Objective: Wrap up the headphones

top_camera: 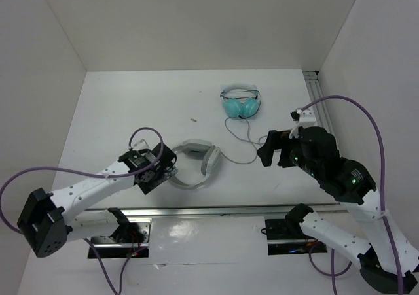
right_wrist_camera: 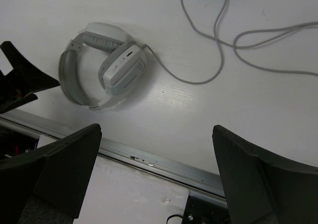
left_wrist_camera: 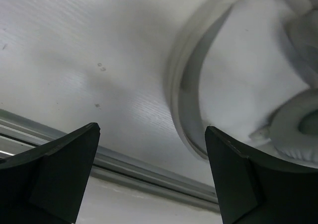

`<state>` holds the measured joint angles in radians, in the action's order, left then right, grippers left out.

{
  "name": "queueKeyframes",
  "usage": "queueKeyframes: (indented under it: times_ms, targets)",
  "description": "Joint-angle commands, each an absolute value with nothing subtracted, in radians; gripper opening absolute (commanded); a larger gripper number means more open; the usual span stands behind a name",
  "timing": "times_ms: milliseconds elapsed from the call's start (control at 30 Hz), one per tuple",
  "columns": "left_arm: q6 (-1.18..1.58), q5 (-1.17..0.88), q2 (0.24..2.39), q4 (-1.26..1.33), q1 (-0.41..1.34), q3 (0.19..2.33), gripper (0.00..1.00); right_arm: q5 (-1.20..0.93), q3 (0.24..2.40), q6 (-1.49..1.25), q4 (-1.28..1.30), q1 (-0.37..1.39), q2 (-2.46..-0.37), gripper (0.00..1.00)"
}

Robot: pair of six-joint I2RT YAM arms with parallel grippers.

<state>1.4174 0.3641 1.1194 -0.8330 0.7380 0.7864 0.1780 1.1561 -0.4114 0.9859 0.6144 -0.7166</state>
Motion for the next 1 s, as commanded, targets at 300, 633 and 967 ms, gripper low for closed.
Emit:
queueKeyframes:
  times_ms: [300, 633, 967]
  targets:
    - [1.575, 0.451, 1.377, -0.583, 0.758, 0.686, 1.00, 0.045, 1.115, -0.365, 0.861, 0.607, -0.667, 1.00]
    - [1.597, 0.433, 1.505, -0.583, 0.758, 0.675, 0.58, 0.026, 1.115, -0.356, 0.861, 0.598, -0.649, 1.00]
    - [1.583, 0.452, 1.470, -0.750, 0.767, 0.733, 0.00, -0.029, 1.102, -0.356, 0.842, 0.598, -0.631, 1.00]
